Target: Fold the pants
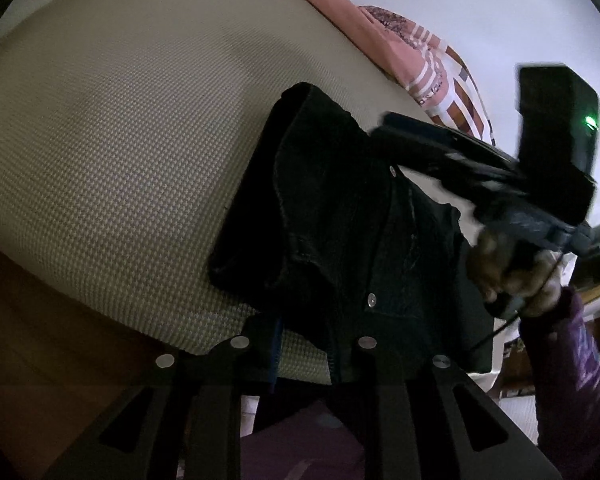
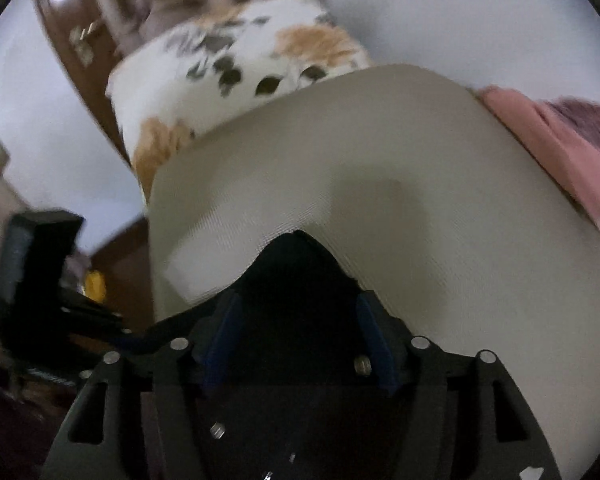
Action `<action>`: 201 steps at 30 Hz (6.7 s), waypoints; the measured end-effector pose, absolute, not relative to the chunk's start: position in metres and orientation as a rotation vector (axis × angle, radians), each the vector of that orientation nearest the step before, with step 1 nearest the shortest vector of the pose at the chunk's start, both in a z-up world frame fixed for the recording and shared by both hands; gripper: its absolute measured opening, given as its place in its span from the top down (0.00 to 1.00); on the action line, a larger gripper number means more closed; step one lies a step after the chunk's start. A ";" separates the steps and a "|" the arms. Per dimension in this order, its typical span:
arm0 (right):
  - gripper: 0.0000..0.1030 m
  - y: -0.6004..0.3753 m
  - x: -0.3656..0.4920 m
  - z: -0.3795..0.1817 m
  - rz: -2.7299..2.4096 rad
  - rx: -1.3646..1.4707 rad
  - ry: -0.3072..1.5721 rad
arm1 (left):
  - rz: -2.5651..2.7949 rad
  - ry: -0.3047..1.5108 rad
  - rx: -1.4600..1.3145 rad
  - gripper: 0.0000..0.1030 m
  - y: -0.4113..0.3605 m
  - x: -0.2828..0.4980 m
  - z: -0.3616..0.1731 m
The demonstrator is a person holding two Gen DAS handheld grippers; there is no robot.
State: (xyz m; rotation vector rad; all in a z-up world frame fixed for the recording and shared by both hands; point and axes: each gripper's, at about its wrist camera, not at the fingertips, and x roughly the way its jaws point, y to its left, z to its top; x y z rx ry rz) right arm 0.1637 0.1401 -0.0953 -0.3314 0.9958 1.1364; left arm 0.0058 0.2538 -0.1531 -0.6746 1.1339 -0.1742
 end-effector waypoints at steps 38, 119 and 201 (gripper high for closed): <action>1.00 0.173 0.133 -0.141 1.081 -0.245 1.042 | 0.076 1.069 -0.601 0.39 0.300 -0.014 -0.115; 0.63 -0.214 0.040 -0.134 0.669 0.743 0.966 | -0.390 0.797 -0.369 0.74 0.089 0.027 -0.001; 0.85 -0.215 0.035 -0.106 0.648 0.862 0.927 | -0.601 0.875 -0.605 0.45 0.060 0.068 -0.010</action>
